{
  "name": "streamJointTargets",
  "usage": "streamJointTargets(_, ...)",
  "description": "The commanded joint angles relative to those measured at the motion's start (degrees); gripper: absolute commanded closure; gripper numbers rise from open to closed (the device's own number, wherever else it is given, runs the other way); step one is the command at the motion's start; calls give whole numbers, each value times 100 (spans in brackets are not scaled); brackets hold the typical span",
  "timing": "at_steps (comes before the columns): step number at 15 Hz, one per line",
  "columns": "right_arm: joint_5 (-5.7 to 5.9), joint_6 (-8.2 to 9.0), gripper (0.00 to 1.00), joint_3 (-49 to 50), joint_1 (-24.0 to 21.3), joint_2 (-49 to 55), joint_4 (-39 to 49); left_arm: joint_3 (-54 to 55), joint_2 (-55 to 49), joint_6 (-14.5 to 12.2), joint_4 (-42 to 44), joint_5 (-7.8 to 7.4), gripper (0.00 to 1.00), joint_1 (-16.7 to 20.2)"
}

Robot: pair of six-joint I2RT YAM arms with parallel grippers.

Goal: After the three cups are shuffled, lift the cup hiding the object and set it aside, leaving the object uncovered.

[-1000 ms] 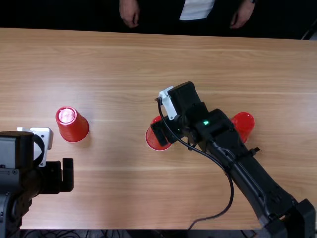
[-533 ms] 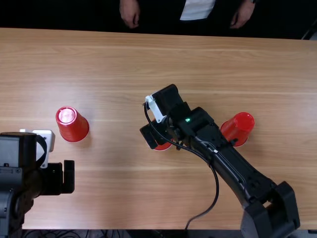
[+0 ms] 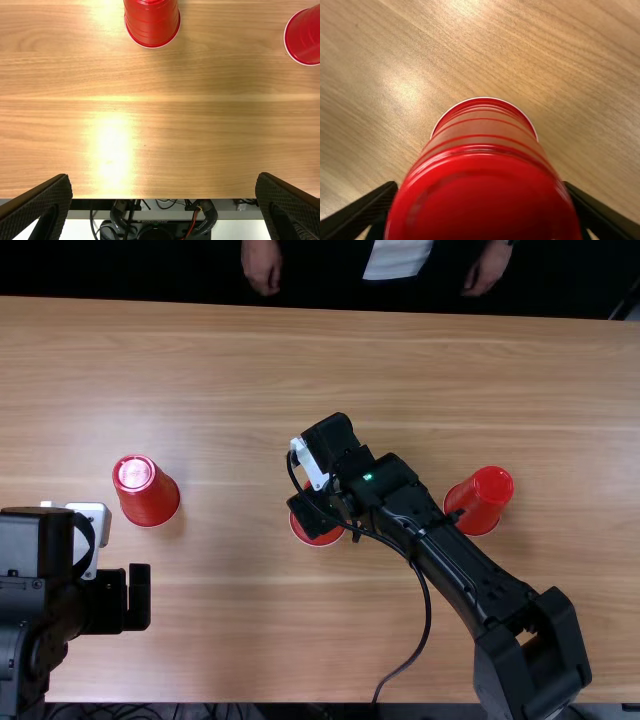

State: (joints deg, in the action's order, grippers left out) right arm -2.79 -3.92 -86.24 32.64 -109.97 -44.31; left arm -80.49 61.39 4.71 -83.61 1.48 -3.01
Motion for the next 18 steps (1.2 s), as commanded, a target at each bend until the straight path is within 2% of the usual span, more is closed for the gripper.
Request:
streamJointTargets(1,4,44,73,-113,49,-77,-4,77,-74,-7,8,-10,0,-42)
streamJointTargets(3,4,44,95,-104,40,-68,-4,77,-74,-7,-2,-10,0,-42)
streamJointTargets(4,4,44,100,-113,40,-42,-4,77,-74,-7,8,-10,0,-42)
streamJointTargets(6,4,44,100,-148,67,29,-15,86,-74,-7,-2,-10,0,-42)
streamJointTargets(11,4,86,100,-482,49,1039,-57,95,-74,-7,8,0,0,-42)
streamJointTargets(13,4,245,100,-438,5,1391,-78,95,-74,-18,8,0,0,-42)
streamJointTargets(16,26,224,100,-245,-83,2024,-120,77,-65,-18,50,0,0,-42)
streamJointTargets(18,36,213,100,107,-329,2472,-142,77,-65,-18,72,-10,0,-60)
